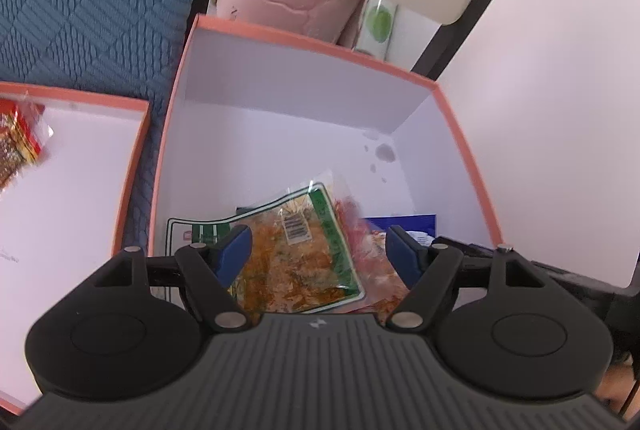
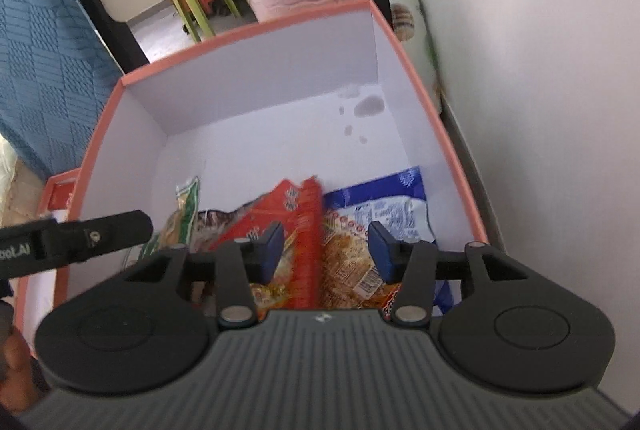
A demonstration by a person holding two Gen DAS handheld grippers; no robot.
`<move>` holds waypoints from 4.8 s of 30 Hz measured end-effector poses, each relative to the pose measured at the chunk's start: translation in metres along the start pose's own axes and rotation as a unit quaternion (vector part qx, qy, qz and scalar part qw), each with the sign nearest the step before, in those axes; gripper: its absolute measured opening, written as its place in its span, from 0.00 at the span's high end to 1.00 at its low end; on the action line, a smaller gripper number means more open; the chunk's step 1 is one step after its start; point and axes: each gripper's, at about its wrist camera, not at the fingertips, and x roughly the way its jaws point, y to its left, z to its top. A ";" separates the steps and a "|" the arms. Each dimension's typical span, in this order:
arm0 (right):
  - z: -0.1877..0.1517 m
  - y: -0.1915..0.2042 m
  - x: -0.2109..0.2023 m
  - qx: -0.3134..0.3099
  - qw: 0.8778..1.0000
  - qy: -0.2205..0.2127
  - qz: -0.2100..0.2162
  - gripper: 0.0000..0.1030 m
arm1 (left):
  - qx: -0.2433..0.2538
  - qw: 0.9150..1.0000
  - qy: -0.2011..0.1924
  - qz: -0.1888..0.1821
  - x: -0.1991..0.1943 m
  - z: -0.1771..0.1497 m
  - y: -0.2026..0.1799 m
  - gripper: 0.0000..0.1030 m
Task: Organize snacks
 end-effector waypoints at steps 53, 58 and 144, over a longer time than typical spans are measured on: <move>-0.136 0.103 -0.287 -0.022 0.979 -0.203 0.006 0.53 | 0.123 0.981 -0.145 -0.038 -0.305 -0.124 0.001 0.25; -0.146 0.104 -0.285 -0.028 0.978 -0.206 0.006 0.53 | 0.126 0.980 -0.151 -0.034 -0.305 -0.133 0.004 0.25; -0.174 0.108 -0.296 -0.042 0.969 -0.241 -0.028 0.00 | 0.108 0.976 -0.183 0.035 -0.342 -0.147 0.021 0.02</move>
